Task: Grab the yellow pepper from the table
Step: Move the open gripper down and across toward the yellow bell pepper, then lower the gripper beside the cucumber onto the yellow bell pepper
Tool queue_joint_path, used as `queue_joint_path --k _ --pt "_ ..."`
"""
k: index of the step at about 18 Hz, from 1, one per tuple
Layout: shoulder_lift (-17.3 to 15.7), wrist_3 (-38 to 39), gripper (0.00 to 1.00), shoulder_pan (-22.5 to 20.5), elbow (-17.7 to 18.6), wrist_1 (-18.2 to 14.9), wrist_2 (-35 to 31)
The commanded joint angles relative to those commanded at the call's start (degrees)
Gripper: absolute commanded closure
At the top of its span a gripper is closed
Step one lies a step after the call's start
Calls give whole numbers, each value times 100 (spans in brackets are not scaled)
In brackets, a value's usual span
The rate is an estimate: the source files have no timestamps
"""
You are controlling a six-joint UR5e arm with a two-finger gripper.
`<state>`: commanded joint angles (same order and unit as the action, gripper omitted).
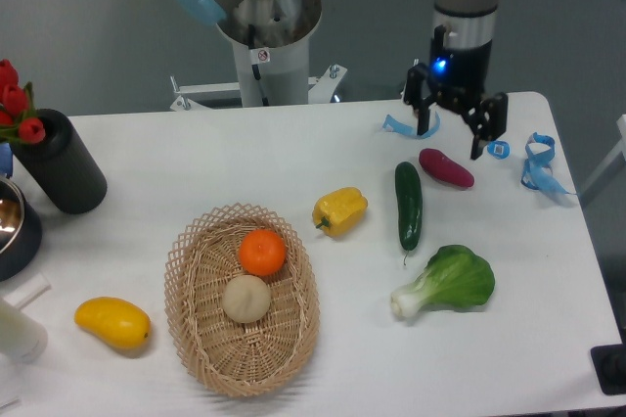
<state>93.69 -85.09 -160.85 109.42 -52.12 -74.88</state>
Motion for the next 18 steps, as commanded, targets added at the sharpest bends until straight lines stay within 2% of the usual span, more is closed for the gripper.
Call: queue_joint_path --k 2,7,9,14,18 --pt "96 246 0 158 88 9 0" --pt "290 282 0 343 149 35 44" --pt "369 282 0 396 237 157 44" --pt "404 291 0 423 509 202 35" --pt "562 248 0 440 729 211 18"
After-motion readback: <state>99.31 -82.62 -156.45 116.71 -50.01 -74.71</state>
